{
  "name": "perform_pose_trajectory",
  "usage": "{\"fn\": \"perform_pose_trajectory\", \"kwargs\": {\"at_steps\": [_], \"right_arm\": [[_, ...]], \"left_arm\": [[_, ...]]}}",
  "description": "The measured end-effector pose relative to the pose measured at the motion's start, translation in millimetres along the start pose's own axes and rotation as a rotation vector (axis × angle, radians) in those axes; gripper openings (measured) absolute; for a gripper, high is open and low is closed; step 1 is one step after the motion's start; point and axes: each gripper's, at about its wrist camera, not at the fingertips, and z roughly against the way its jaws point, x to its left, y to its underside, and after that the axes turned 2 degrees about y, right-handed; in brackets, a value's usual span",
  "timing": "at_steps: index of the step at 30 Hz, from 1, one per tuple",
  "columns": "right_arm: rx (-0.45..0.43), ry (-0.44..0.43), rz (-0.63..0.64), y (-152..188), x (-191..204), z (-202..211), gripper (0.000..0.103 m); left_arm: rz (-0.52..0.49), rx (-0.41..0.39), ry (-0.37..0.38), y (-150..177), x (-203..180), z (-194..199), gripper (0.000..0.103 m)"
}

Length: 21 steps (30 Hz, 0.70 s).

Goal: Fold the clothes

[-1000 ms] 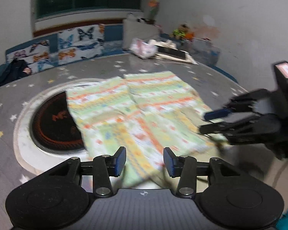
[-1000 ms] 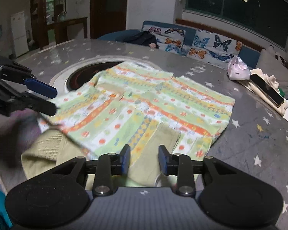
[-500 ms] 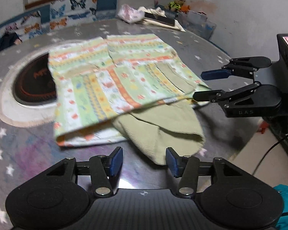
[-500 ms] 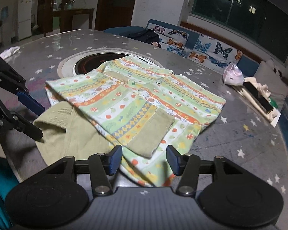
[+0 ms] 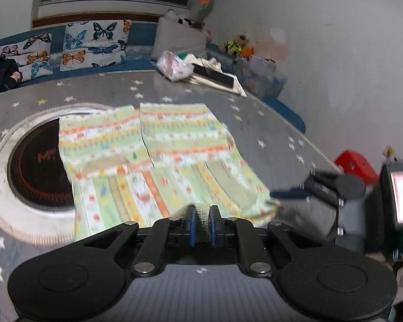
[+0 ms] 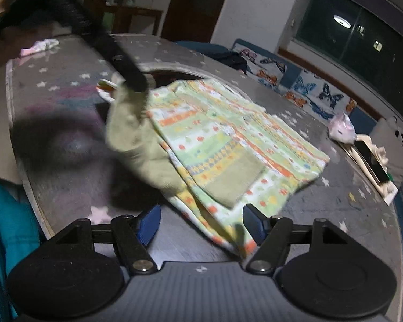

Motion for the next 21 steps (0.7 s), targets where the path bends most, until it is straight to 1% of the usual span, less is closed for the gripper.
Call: {"fn": "perform_pose_trajectory", "kwargs": {"at_steps": [2, 5, 7, 9, 10, 11, 12, 14, 16, 18, 20, 21], "right_arm": [[-0.025, -0.015, -0.011, -5, 2, -4, 0.069], [-0.050, -0.051, -0.036, -15, 4, -17, 0.065], [-0.063, -0.080, -0.057, -23, 5, -26, 0.055], [-0.046, -0.134, -0.123, -32, -4, -34, 0.032], [-0.037, -0.160, -0.156, -36, -8, -37, 0.030], [-0.034, -0.178, -0.194, -38, -15, -39, 0.027], [-0.030, -0.196, -0.231, -41, -21, -40, 0.024], [-0.021, -0.226, -0.304, -45, -34, -43, 0.023], [-0.014, -0.246, -0.360, -46, -45, -46, 0.021], [-0.007, -0.260, -0.390, -47, -51, -47, 0.021], [-0.001, -0.273, -0.419, -48, -56, -49, 0.020], [-0.001, -0.271, -0.418, -49, -57, -50, 0.020]], "left_arm": [[0.013, -0.003, 0.011, -8, 5, -4, 0.012], [0.027, 0.003, 0.019, -14, 11, -10, 0.012], [0.026, 0.001, 0.021, -14, 15, -8, 0.012], [0.017, -0.009, 0.026, -11, 18, -2, 0.016], [0.007, -0.019, 0.024, -9, 20, 4, 0.019], [-0.007, -0.032, 0.015, -6, 22, 9, 0.025], [-0.022, -0.046, 0.004, -3, 23, 15, 0.037], [-0.051, -0.075, -0.020, 4, 26, 27, 0.049], [-0.092, -0.090, -0.041, 11, 29, 35, 0.057], [-0.129, -0.090, -0.062, 17, 31, 37, 0.066], [-0.183, -0.086, -0.090, 22, 28, 32, 0.071], [-0.213, -0.083, -0.105, 24, 26, 29, 0.071]]}}
